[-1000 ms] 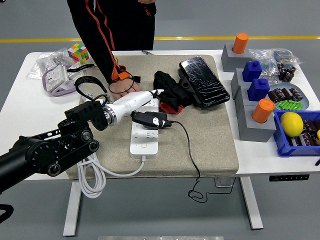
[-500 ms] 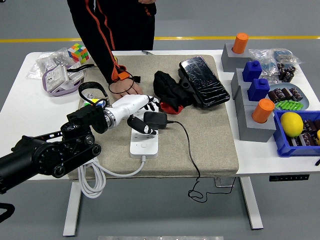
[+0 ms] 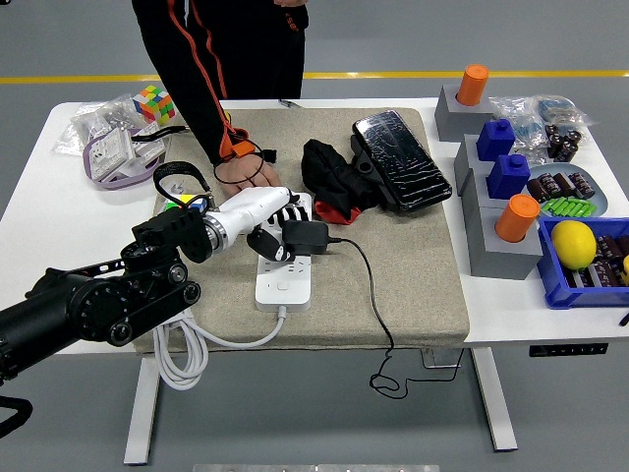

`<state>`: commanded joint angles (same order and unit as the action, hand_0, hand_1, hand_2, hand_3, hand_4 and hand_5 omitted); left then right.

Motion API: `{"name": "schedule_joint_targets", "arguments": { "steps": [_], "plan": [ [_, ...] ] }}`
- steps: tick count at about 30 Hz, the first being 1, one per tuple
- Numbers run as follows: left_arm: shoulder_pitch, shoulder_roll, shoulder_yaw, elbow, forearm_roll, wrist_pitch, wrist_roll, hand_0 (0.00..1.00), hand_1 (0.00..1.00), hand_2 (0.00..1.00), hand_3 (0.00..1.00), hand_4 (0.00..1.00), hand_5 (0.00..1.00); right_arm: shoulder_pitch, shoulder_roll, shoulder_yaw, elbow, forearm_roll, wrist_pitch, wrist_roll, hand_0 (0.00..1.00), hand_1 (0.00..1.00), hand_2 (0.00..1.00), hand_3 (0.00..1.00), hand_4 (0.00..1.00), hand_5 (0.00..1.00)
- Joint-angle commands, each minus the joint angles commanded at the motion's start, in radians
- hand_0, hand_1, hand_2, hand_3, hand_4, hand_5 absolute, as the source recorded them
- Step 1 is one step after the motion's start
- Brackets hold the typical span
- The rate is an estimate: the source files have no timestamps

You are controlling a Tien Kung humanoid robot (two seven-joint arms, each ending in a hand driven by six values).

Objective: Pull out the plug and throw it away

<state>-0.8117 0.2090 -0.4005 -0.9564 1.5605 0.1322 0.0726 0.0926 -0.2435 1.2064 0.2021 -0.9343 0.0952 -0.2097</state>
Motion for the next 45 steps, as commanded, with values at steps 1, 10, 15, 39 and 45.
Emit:
{"name": "schedule_joint_targets", "arguments": {
  "steps": [1,10,15,39,45],
  "plan": [
    [0.000,-0.001,0.000,0.000,0.000,-0.001,0.001,0.433,0.504,0.513,0.578,0.937,0.039,0.000,0.000,0.000,0.000,0.000,0.000,0.000,0.659,0.697,0.706,0.696,0.998,0.508],
    [0.003,-0.004,-0.015,-0.019,-0.023,-0.035,0.029,0.459,0.536,0.529,0.599,0.952,0.078,-0.005,0.003,0.007,0.000,-0.002,0.000,0.001,0.660,0.697,0.706,0.696,0.998,0.508],
    [0.001,-0.008,-0.017,-0.024,-0.043,-0.065,0.053,0.512,0.644,0.647,0.734,0.998,0.182,-0.005,0.006,0.010,0.000,-0.002,0.001,0.002,0.659,0.698,0.706,0.695,0.998,0.507],
    [-0.019,-0.016,0.000,0.007,-0.033,-0.022,0.035,0.402,0.509,0.501,0.552,0.863,0.009,0.000,0.007,0.023,-0.001,-0.011,0.002,0.003,0.659,0.697,0.705,0.688,0.998,0.500],
    [-0.022,-0.014,-0.005,0.003,-0.041,-0.019,0.018,0.376,0.483,0.494,0.546,0.842,0.002,0.001,0.006,0.021,0.000,-0.011,0.002,0.004,0.658,0.697,0.705,0.686,0.998,0.500]
  ]
}}
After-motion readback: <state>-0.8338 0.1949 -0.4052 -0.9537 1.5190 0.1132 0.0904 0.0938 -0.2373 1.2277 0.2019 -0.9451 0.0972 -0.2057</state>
